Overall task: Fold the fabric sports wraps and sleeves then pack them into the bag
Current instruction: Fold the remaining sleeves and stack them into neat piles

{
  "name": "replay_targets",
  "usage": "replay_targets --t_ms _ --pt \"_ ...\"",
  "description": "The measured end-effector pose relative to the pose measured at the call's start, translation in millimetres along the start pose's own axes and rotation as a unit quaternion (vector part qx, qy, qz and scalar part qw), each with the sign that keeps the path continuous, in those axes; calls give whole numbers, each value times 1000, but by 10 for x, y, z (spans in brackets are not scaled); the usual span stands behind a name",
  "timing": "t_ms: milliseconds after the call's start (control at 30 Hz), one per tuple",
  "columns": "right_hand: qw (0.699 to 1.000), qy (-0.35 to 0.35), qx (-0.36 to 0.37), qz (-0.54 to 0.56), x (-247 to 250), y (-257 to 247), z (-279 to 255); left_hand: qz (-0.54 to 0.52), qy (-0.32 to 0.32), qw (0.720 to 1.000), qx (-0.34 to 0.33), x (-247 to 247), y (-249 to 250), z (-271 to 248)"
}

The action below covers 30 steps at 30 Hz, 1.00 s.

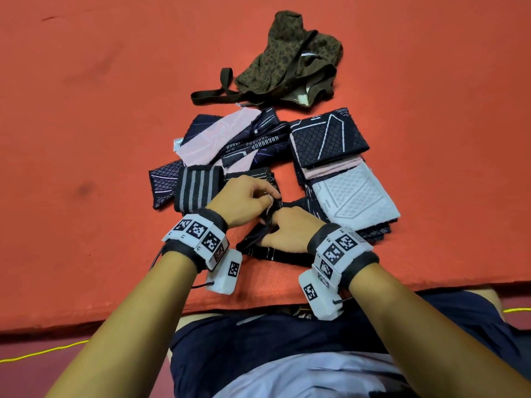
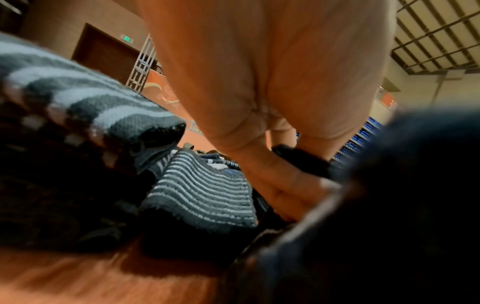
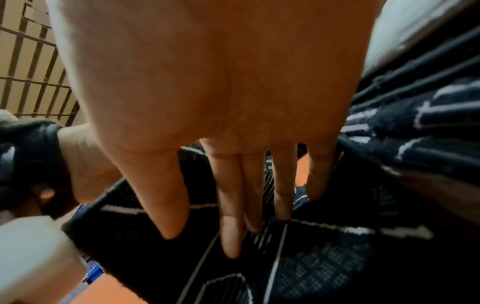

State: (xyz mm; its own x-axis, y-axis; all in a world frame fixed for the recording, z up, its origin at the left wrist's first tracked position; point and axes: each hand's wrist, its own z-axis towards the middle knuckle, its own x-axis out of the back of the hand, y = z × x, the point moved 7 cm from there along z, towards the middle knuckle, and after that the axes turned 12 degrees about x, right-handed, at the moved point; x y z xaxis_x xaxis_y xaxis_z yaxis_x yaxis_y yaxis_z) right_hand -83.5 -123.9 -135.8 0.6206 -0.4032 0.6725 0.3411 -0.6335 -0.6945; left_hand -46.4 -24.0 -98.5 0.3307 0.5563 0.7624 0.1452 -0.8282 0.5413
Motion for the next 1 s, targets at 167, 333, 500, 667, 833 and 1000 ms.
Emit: replay_targets --t_ms 167,333,500,667,833,1000 --pt "1000 -12 -9 7 40 1 -10 -93 -15 994 48 13 -59 -57" --pt "996 79 -32 33 185 127 0 -192 -67 974 102 -21 -134 -121" --pt "985 139 -67 82 357 177 -100 -232 -109 964 69 -206 -87 -29" --pt "990 126 -59 -7 336 158 -192 -192 -108 974 45 -377 -86 64" --pt "979 135 -107 -107 327 171 -228 -191 -72 978 38 -374 -148 96" --pt "974 96 -151 -136 284 218 -242 -35 -7 999 20 -282 -233 124"
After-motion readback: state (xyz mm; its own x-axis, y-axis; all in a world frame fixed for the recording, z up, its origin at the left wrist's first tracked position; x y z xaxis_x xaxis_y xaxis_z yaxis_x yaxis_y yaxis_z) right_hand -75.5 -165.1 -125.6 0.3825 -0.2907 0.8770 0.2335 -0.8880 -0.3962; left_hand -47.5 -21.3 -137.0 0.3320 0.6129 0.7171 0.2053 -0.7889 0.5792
